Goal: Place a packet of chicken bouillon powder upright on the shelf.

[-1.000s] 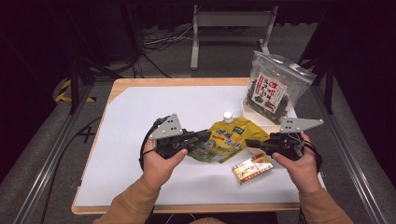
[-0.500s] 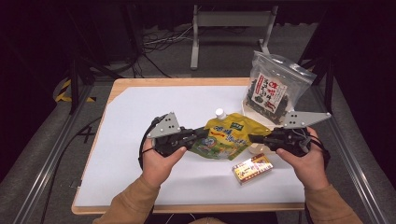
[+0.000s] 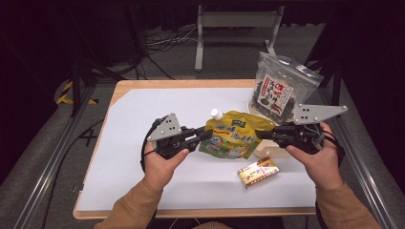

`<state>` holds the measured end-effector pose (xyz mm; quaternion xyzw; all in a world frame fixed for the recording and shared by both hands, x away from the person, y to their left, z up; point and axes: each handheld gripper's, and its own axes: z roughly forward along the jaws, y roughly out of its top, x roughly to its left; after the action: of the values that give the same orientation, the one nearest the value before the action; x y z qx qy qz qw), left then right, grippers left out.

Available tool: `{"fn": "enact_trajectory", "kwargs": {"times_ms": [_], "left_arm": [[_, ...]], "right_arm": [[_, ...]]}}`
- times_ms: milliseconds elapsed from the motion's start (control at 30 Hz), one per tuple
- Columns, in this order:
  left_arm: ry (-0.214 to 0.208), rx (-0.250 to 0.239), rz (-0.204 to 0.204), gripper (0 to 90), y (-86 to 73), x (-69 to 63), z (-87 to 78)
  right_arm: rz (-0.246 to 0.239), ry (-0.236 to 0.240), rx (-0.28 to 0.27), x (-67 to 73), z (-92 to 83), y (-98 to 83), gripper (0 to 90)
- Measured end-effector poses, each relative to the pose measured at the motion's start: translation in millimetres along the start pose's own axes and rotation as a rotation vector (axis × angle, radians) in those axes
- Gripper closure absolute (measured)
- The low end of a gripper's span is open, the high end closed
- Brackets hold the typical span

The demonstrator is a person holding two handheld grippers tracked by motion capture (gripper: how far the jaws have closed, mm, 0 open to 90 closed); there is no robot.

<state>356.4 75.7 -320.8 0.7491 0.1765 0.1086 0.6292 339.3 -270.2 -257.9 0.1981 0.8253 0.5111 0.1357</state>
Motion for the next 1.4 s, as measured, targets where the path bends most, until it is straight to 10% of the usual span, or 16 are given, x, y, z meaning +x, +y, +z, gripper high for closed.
{"fn": "enact_trajectory", "kwargs": {"times_ms": [500,1400], "left_arm": [[0.026,-0.022,0.018,72.3,1.1,3.5,-8.8],[0.160,0.094,0.048,71.7,-21.0,28.7,-40.4]], "right_arm": [[-0.030,-0.030,-0.006,-4.8,-17.5,18.8,87.3],[-0.025,-0.191,0.065,-49.7,-55.6,40.1,87.3]]}}
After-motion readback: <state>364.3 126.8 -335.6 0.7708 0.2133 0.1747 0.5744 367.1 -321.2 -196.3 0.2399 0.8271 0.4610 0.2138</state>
